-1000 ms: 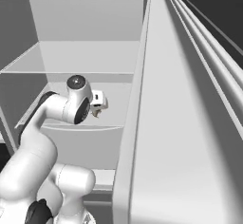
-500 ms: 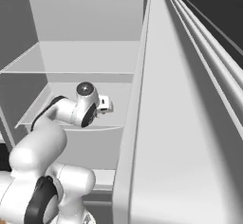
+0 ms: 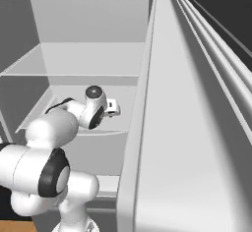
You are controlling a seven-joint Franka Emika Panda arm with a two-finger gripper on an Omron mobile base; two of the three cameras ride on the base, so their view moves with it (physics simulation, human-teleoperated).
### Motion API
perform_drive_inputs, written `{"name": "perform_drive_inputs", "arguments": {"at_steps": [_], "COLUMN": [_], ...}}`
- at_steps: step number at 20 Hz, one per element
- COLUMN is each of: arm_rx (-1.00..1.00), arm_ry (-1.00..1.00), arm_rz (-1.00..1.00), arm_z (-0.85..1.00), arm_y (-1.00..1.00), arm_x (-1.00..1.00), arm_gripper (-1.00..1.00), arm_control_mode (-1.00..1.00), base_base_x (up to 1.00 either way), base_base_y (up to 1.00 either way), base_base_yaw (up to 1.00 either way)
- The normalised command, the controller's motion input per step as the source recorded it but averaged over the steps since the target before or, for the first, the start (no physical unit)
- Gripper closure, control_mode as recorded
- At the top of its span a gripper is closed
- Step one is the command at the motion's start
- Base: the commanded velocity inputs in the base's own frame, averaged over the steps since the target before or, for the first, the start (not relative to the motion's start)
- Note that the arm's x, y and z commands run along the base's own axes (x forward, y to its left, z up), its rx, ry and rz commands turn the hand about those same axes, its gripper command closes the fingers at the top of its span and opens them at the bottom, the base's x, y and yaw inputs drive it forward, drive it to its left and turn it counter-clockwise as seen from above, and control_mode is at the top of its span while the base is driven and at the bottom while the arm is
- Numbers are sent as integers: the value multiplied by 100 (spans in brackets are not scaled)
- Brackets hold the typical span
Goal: Place one cucumber and one fish in each tupperware on the nearby counter, to pack two identical lunches.
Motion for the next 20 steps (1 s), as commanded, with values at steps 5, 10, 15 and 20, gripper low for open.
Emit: {"name": "perform_drive_inputs", "arguments": {"at_steps": [5,10,15,20], "arm_rx": [0,0,0,0], "arm_ry": [0,-1,-4,-2], "arm_rz": [1,0,0,0], "arm_z": [-50,-47,-21,12], "arm_y": [0,0,0,0], "arm_x": [16,-1,-54,-100], "arm_gripper": [100,100,100,100], "arm_control_mode": [-100,-100,-100,-100], "base_base_x": [0,0,0,0], "base_base_y": [0,0,0,0], "base_base_yaw": [0,0,0,0]}}
